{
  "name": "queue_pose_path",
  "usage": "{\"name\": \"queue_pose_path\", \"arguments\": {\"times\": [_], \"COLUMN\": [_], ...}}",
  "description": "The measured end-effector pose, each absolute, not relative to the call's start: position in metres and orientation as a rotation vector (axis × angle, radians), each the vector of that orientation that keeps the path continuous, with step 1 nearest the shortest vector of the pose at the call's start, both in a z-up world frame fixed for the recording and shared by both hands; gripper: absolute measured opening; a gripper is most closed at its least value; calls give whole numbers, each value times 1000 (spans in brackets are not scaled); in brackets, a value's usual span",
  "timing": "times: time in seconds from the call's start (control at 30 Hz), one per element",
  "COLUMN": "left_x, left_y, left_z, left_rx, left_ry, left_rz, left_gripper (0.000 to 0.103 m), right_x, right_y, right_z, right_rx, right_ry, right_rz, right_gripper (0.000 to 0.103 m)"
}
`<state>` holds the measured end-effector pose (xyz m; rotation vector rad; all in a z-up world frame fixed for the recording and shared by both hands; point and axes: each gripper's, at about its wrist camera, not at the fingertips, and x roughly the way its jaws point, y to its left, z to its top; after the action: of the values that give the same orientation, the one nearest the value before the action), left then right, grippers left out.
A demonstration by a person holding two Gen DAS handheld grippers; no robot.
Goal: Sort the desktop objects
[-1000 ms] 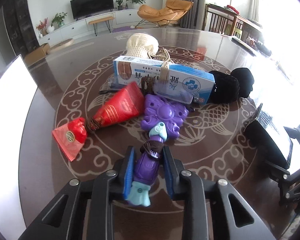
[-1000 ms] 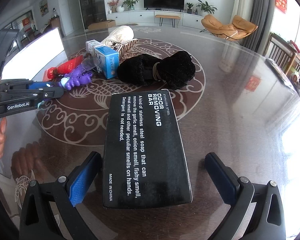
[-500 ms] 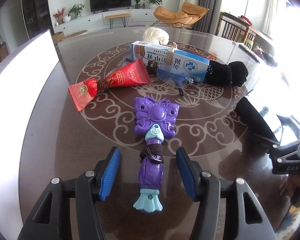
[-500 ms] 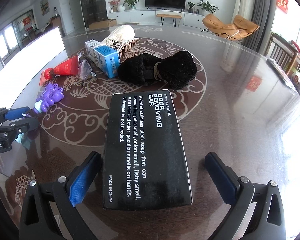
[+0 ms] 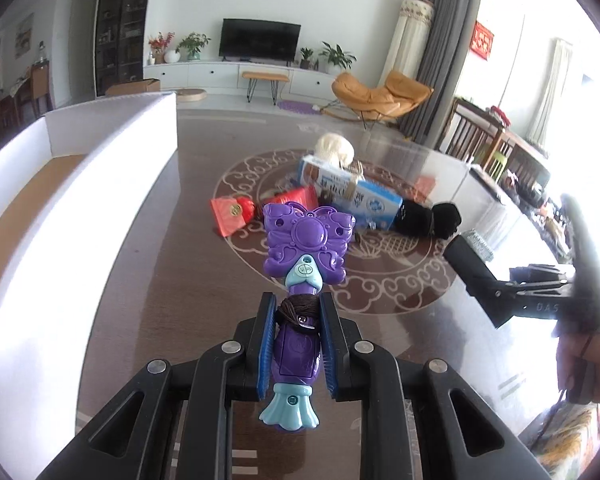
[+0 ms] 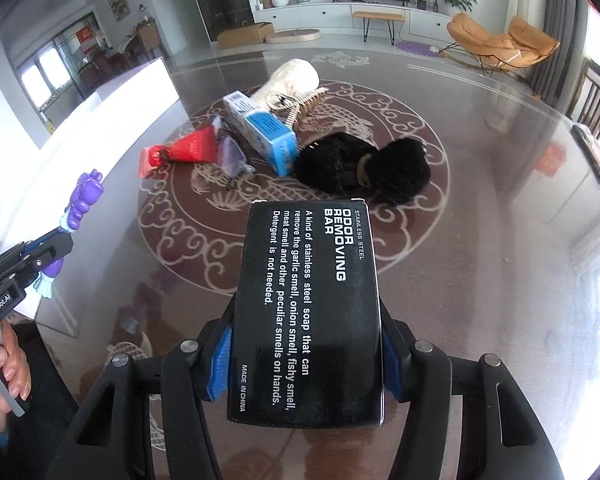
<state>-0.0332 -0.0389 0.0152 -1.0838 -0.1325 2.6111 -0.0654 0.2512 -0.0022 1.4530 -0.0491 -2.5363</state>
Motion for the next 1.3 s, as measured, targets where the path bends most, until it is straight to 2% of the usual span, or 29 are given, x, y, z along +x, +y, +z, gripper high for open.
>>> {"name": "queue_pose_path", "arguments": {"times": [0.1,0.23,0.5,0.67,0.83,0.9,0.93,0.97,1.0,1.03,1.13,1.2,1.3], "left_x": [-27,-25,-51,-65,-65,-61,-58,-57,-54,-52,-38,-28,-12], "left_y": [-73,-138,-285,-340,-361,-361,-357,-353,-348,-343,-322,-303,-261], "left_z": [47,75,75,47,12,7,9,11,14,17,35,46,61], "left_rx": [-1019,-985,-1193,-1384,-1554,-1549,-1522,-1503,-1479,-1452,-1297,-1227,-1108], "left_ry": [-231,-258,-373,-423,-483,-489,-468,-463,-461,-454,-425,-444,-502], "left_rz": [2664,2791,2988,3000,2945,2964,2979,2986,2995,3014,3086,3086,3027], "left_gripper": [20,20,20,20,22,25,31,36,53,70,74,74,74], "right_x": [-72,-92,-116,-116,-102,-98,-94,-91,-88,-86,-76,-70,-66], "right_y": [217,142,-54,-166,-224,-232,-231,-226,-219,-208,-162,-122,-57], "right_z": [23,63,109,77,15,0,1,5,11,19,47,59,57], "right_rx": [1369,1233,1047,1103,1226,1251,1218,1183,1143,1097,931,831,767], "right_ry": [-31,-7,16,113,286,346,357,349,327,304,256,243,262], "right_rz": [-2503,-2420,-2156,-1977,-1877,-1875,-1885,-1902,-1920,-1947,-2056,-2154,-2317], "right_gripper": [59,59,59,59,60,64,66,75,83,86,93,103,103]}}
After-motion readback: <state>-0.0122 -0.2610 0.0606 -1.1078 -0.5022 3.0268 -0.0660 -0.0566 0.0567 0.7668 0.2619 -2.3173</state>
